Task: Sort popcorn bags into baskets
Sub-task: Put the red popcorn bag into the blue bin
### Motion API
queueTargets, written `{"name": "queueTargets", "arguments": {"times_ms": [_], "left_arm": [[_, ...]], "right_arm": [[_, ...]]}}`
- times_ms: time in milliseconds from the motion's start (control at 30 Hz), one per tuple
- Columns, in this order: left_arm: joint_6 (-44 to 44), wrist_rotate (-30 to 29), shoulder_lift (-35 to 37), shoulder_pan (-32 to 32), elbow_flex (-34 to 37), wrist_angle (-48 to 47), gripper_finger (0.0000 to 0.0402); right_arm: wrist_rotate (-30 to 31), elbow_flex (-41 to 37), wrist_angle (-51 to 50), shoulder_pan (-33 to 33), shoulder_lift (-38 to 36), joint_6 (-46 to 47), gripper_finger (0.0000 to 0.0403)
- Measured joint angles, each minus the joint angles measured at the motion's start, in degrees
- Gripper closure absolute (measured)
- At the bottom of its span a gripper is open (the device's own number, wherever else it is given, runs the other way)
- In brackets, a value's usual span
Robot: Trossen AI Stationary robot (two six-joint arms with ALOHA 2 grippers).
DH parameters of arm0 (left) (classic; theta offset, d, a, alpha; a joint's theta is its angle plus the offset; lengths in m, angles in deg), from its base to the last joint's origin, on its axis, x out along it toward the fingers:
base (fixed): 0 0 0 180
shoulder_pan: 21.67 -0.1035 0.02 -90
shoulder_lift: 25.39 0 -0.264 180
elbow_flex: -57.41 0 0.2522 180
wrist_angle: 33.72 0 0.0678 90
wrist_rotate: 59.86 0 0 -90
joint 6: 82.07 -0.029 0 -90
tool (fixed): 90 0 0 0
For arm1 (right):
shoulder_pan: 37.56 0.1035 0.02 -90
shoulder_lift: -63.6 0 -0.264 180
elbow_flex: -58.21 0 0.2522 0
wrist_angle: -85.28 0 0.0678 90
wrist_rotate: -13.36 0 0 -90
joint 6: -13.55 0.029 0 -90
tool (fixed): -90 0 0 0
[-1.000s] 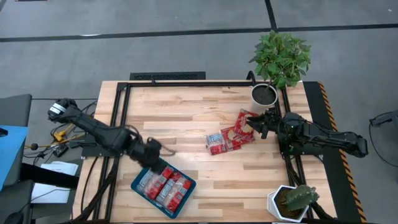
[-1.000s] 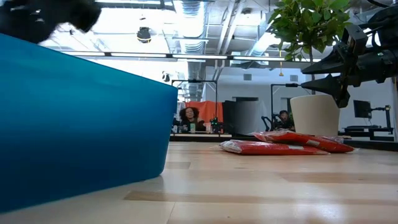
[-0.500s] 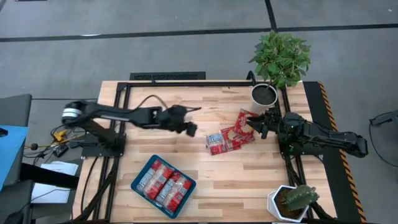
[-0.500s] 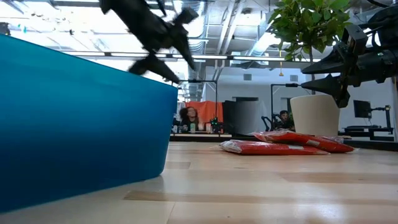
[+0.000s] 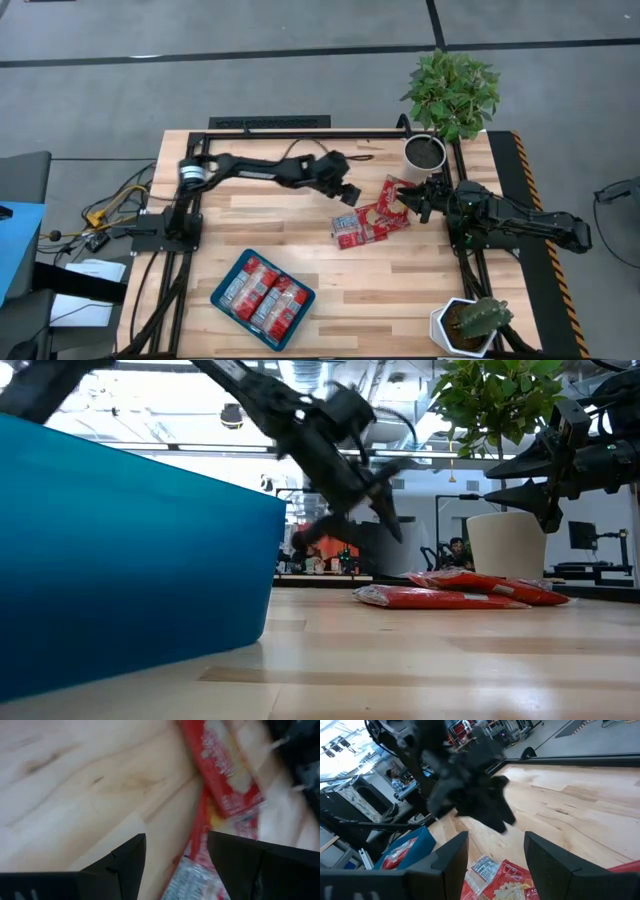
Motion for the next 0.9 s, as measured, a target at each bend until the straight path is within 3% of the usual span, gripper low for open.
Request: {"name": "queueTargets", "arguments": {"times_ms": [233, 467, 600, 767, 900], "left_arm": [[-0.59, 11.21, -12.08, -0.62, -13.18, -4.56, 0.0201], [-0.12, 21.04, -17.81, -0.66, -18.61, -5.44, 0.021], [-0.96, 19.85, -17.89, -0.45, -18.55, -7.07, 0.0263], [-1.67, 20.52, -17.89, -0.56, -18.55, -7.41, 0.0379], [-1.08, 20.42, -17.51, -0.52, -18.53, -7.71, 0.0393]], "right_arm": [[0.0, 0.0, 0.0, 0.0, 0.02, -0.02, 0.019], [0.0, 0.0, 0.0, 0.0, 0.02, -0.07, 0.0187], [0.0, 0.0, 0.0, 0.0, 0.0, -0.39, 0.0186], [0.0, 0.0, -0.01, 0.0, 0.02, -0.57, 0.0192], [-0.01, 0.0, -0.01, 0.0, 0.01, -0.62, 0.0198]]}}
